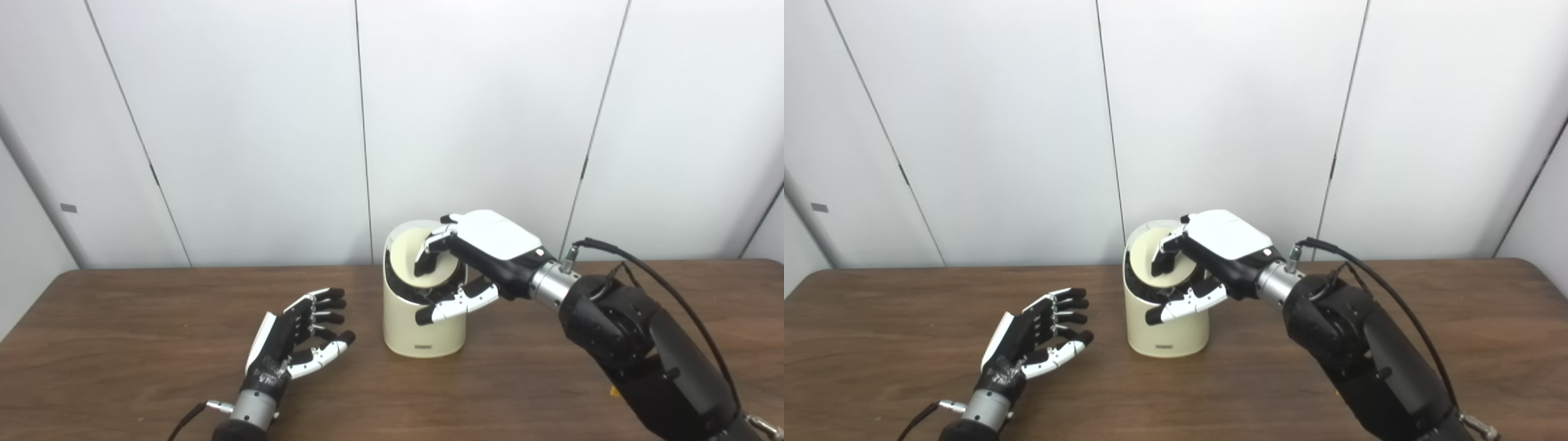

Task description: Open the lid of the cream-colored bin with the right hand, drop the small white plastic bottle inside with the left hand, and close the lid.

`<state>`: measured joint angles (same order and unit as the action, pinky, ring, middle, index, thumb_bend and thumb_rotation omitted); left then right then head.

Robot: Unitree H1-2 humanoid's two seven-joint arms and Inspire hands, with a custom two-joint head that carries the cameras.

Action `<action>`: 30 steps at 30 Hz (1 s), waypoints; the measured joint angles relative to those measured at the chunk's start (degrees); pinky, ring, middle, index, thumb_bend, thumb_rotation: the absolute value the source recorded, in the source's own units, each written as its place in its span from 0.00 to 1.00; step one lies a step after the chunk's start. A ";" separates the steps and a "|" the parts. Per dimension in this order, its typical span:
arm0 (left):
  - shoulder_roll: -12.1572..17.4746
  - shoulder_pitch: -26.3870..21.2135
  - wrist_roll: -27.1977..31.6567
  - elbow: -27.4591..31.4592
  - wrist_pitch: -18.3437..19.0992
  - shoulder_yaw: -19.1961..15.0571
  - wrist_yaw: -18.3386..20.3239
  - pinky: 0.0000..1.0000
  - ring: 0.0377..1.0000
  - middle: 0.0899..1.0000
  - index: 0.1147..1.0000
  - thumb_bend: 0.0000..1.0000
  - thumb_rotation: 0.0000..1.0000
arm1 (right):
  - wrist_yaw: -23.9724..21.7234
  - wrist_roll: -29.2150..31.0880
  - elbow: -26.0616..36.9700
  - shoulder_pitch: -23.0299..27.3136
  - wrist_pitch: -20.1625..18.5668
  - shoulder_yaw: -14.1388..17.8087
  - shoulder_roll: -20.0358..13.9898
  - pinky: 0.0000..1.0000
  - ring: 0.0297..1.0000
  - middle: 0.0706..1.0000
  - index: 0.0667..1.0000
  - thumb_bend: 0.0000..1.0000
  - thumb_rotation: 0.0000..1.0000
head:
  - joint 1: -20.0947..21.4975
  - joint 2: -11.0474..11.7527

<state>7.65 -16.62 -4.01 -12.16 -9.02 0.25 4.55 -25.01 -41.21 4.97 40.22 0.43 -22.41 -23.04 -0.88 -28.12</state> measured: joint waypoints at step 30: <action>-0.21 0.66 -0.10 1.71 1.56 -0.06 -0.11 0.58 0.68 0.73 0.75 0.58 0.11 | -7.83 -3.11 1.47 2.97 -0.62 -3.80 -1.98 0.95 0.87 0.72 0.70 0.76 0.88 | -0.97 -1.41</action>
<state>7.44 -15.95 -4.11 -10.45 -7.45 0.19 4.44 -32.84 -44.31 6.44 43.19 -0.19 -26.21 -25.02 -1.85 -29.53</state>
